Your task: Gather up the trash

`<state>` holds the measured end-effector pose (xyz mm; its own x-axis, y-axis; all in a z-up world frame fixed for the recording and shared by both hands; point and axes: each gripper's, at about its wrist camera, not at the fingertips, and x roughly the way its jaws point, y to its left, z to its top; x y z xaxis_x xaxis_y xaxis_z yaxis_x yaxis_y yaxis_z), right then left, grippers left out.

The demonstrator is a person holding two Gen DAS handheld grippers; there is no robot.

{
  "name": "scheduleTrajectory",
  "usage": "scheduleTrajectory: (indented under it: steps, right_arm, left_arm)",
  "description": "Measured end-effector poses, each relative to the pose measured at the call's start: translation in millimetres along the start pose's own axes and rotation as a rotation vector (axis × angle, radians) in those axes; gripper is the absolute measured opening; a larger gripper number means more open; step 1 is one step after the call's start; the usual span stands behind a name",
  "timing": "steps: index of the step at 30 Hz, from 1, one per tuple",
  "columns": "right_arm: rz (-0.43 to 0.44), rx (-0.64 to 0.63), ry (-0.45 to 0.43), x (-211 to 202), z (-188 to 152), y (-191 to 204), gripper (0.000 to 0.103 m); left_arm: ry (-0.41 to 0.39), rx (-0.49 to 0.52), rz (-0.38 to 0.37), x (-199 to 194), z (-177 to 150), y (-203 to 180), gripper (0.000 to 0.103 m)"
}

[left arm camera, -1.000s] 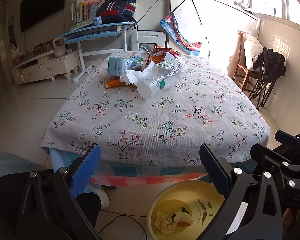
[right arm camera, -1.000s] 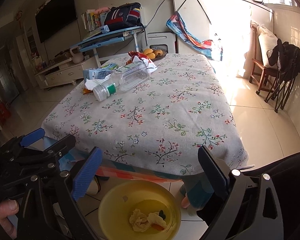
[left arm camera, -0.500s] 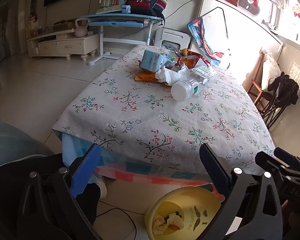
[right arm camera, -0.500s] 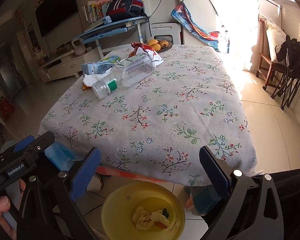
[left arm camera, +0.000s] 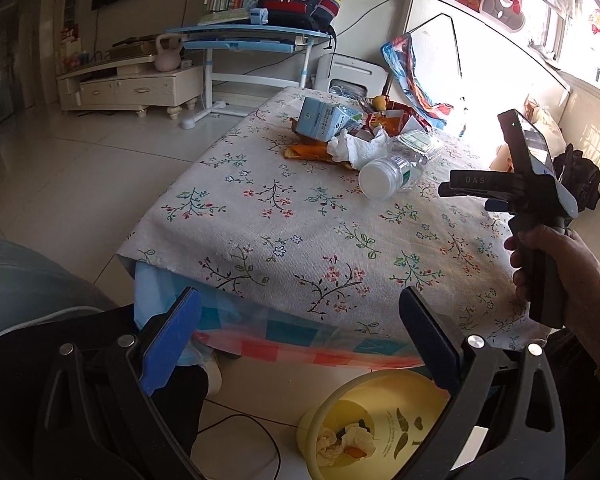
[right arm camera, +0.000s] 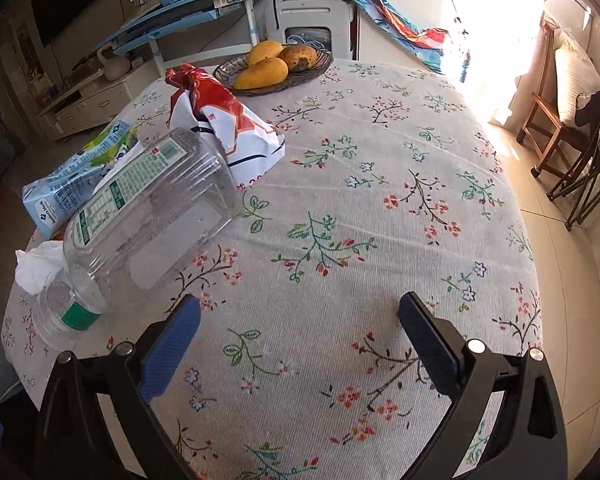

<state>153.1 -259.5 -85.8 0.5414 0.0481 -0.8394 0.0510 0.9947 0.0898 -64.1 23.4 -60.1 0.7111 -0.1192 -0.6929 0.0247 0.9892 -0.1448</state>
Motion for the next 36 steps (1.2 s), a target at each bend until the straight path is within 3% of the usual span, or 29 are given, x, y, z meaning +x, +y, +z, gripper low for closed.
scheduleTrajectory:
  steps: [5, 12, 19, 22, 25, 31, 36]
  right_arm:
    - [-0.061, -0.079, -0.020, 20, 23, 8, 0.096]
    - [-0.086, -0.042, -0.035, 27, 33, 5, 0.096]
    - [-0.084, -0.040, -0.034, 27, 35, 4, 0.096]
    - [-0.084, -0.040, -0.034, 27, 34, 5, 0.096]
    - [-0.084, -0.040, -0.034, 27, 34, 5, 0.096]
    - [-0.084, -0.040, -0.034, 27, 35, 5, 0.096]
    - [-0.084, -0.041, -0.034, 27, 34, 5, 0.096]
  left_arm:
    - [0.005, -0.024, -0.003, -2, 2, 12, 0.096]
    - [0.033, -0.039, -0.015, -4, 4, 23, 0.096]
    - [0.134, 0.004, -0.042, 0, -1, 31, 0.096]
    - [0.199, 0.058, -0.062, 7, -7, 25, 0.096]
    - [0.214, 0.156, -0.072, 6, -14, 9, 0.096]
    - [0.163, 0.378, -0.055, -8, -24, -26, 0.096]
    - [0.158, 0.432, -0.021, -10, -25, -30, 0.096]
